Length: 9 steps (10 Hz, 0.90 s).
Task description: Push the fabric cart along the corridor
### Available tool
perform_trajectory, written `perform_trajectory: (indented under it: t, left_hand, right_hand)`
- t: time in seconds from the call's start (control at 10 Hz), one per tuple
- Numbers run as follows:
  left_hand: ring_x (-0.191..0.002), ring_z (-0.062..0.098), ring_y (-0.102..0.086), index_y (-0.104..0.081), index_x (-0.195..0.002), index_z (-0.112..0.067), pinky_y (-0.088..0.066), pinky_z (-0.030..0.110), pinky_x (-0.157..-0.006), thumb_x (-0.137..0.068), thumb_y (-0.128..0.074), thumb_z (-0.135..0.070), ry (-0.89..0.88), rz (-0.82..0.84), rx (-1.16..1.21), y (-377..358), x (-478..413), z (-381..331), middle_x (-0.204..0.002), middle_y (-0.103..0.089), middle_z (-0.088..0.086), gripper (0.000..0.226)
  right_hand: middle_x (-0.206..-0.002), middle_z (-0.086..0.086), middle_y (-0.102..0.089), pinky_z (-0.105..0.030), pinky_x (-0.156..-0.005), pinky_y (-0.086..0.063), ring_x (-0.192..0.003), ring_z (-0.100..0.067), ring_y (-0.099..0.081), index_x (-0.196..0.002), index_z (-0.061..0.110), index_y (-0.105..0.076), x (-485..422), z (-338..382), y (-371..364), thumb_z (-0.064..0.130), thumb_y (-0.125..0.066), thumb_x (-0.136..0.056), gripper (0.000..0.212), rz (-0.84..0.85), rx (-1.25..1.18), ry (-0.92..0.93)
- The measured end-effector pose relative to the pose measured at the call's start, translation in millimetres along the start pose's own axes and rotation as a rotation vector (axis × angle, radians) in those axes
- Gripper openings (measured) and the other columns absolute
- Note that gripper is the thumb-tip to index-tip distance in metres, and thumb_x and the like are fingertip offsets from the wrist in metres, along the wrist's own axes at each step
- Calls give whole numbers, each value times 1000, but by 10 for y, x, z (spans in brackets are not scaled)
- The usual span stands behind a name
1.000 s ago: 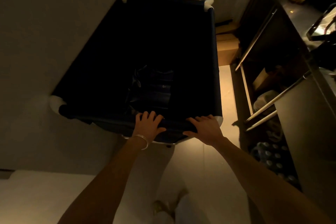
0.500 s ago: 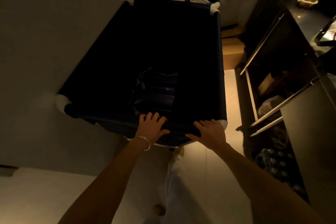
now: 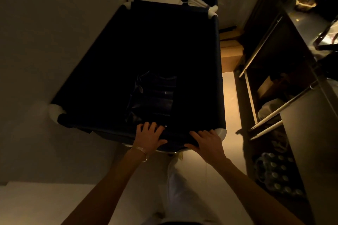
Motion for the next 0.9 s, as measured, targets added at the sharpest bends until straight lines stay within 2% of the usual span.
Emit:
perform_trajectory:
  t: [0.1, 0.2, 0.3, 0.4, 0.5, 0.6, 0.7, 0.8, 0.9]
  left_hand:
    - [-68, 27, -64, -68, -89, -24, -53, 40, -66, -49, -81, -58, -17, 10, 21, -34, 13, 1, -78, -67, 4, 54]
    - [-72, 28, -64, -68, -90, -24, -53, 42, -67, -50, -81, -58, 9, 66, 40, 28, 3, 10, -81, -68, 5, 54]
    - [-106, 34, -54, -57, -117, -22, -40, 49, -91, -76, -63, -54, 22, 140, 124, 105, 6, -5, -115, -61, 10, 53]
    - [-125, 31, -37, -38, -134, -23, -24, 46, -105, -89, -43, -54, 45, 204, 129, 122, 22, -29, -137, -42, 10, 55]
    - [-129, 32, -32, -32, -138, -23, -23, 47, -107, -90, -39, -55, 41, 251, 105, 156, 36, -37, -143, -36, 11, 58]
    - [-131, 33, -30, -29, -140, -22, -22, 47, -108, -91, -37, -56, 39, 287, 96, 173, 30, -25, -145, -34, 12, 60]
    - [-131, 33, -30, -28, -140, -21, -20, 46, -110, -91, -35, -56, 48, 329, 108, 234, 51, -29, -144, -34, 12, 60]
    - [-133, 32, -29, -27, -140, -19, -18, 47, -113, -91, -36, -57, 61, 371, 170, 303, 31, 10, -146, -32, 13, 63]
    - [-135, 33, -26, -25, -141, -18, -17, 50, -114, -90, -39, -55, 90, 347, 229, 417, -39, 137, -149, -27, 12, 64]
  right_hand:
    - [-77, -1, -73, -28, -64, -53, -65, -19, -68, -99, 19, -68, 8, 22, -23, 63, -15, -91, 69, 41, 17, -3]
    - [-79, 0, -73, -29, -65, -53, -67, -19, -68, -100, 22, -68, -19, 24, 0, 63, -9, -92, 73, 107, 77, -7]
    - [-81, 0, -73, -30, -64, -54, -69, -20, -68, -100, 23, -67, -44, 26, 13, 62, -4, -92, 75, 181, 124, -12]
    - [-84, -2, -73, -35, -65, -55, -72, -24, -68, -102, 21, -65, -62, 16, 40, 63, -1, -91, 77, 237, 129, -9]
    - [-99, -9, -71, -43, -77, -52, -87, -31, -66, -114, 18, -59, -78, 74, 116, 70, 9, -83, 90, 305, 131, -18]
    - [-126, -11, -58, -45, -97, -38, -115, -33, -52, -133, 20, -42, -95, 105, 177, 77, 15, -69, 103, 438, 134, -50]
    - [-140, -10, -44, -45, -107, -29, -128, -31, -39, -141, 23, -30, -88, 150, 204, 67, -15, -86, 72, 542, 139, -123]
    - [-142, -10, -41, -45, -108, -27, -130, -30, -36, -142, 23, -29, -138, 146, 308, 59, -33, -91, 63, 480, 86, -151]
    - [-143, -11, -40, -46, -110, -25, -132, -30, -35, -143, 21, -29, -266, 102, 551, 57, -37, -90, 65, 382, 71, -158]
Point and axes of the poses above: each hand's wrist, its own x-axis away from the middle knuckle, its own y-axis out of the back of the hand, z = x × y, the point moved 2 cm from there along -x, towards the middle knuckle
